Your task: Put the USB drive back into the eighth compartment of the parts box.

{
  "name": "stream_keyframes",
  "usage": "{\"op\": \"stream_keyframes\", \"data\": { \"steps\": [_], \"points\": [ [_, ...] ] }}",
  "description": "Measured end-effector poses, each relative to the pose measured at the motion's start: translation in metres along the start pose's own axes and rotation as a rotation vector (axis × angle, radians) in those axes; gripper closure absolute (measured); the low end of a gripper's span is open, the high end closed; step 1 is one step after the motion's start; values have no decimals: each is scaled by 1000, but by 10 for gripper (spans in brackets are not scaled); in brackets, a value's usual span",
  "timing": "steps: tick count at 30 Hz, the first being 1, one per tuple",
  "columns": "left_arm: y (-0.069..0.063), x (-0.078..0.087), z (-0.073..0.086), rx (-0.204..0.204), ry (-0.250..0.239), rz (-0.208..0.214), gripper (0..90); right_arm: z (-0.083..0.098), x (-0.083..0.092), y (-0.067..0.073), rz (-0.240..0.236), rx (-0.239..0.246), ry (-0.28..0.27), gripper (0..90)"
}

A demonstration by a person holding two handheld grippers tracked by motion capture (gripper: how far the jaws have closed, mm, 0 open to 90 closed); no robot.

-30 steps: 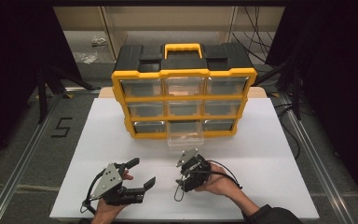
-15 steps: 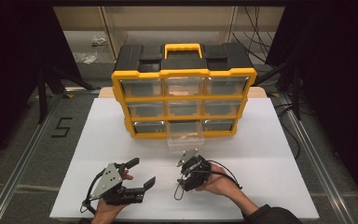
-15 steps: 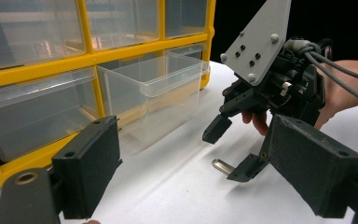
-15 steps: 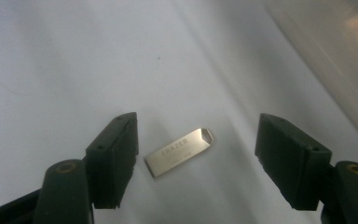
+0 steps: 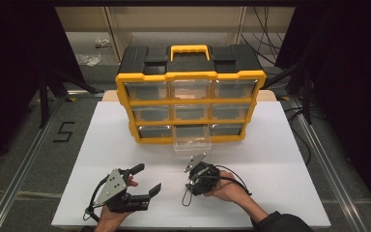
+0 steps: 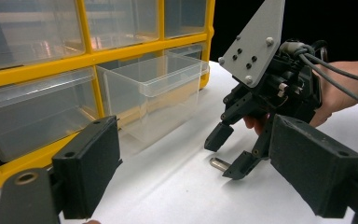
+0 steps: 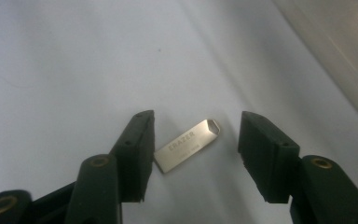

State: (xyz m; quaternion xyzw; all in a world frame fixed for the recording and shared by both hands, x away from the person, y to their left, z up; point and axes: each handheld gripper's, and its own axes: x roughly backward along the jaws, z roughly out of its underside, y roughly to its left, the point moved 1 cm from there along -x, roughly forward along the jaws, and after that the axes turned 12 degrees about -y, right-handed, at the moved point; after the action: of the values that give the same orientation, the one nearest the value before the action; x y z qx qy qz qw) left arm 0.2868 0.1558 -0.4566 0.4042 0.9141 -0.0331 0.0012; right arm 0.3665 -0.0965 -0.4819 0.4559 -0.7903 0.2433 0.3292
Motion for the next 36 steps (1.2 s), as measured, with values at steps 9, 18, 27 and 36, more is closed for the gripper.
{"op": "stream_keyframes", "data": {
  "steps": [9, 18, 27, 36],
  "points": [
    [0, 0, 0, -2, 1, -1, 160, 1, 2, -2, -30, -20, 16, 597],
    [0, 0, 0, -3, 2, -1, 161, 0, 2, -2, -55, -11, 19, 687],
    [0, 0, 0, -3, 2, -2, 161, 0, 3, 0, -71, 3, 26, 767],
    [0, 0, 0, -3, 2, -1, 161, -1, 3, 4, -57, 44, 31, 790]
  ]
}}
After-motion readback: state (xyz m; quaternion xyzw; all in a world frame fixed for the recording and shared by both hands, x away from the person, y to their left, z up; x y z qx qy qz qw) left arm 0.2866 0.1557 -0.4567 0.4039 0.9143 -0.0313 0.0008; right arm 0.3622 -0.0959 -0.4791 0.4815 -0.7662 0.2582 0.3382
